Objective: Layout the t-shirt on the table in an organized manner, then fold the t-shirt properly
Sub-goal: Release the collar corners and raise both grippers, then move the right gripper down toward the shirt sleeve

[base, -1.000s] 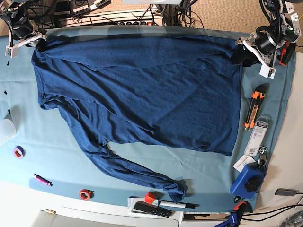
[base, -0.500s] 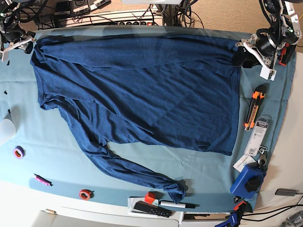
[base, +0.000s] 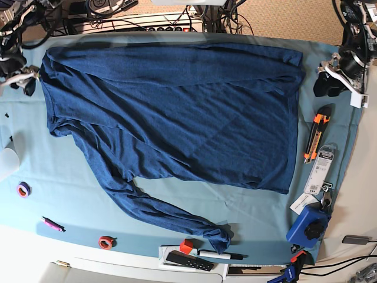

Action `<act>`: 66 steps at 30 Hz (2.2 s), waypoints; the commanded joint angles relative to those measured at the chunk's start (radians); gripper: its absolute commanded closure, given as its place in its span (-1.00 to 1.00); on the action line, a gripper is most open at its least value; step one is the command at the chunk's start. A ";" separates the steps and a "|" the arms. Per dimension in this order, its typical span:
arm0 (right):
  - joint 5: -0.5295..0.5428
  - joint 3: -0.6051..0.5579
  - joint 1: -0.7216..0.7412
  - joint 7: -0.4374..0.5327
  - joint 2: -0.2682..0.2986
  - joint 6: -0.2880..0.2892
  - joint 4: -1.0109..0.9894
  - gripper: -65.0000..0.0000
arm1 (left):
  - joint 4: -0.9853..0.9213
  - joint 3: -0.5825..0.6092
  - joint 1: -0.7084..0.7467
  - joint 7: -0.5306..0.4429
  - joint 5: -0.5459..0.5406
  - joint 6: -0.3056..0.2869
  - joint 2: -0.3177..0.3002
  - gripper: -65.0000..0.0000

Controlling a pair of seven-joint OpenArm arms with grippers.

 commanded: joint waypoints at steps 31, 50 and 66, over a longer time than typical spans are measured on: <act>-0.371 -0.570 0.281 0.336 0.016 -0.057 -0.052 -0.04 | 0.003 -0.006 -0.216 -0.191 0.100 -0.027 -0.065 0.08; -0.406 -0.694 0.594 0.364 0.017 -0.088 -0.618 0.38 | 0.003 -0.006 -0.216 -0.187 0.100 -0.026 -0.065 0.08; -0.526 -0.694 0.690 0.577 0.020 -0.193 -0.618 1.00 | 0.003 -0.006 -0.215 -0.180 0.099 -0.026 -0.065 0.08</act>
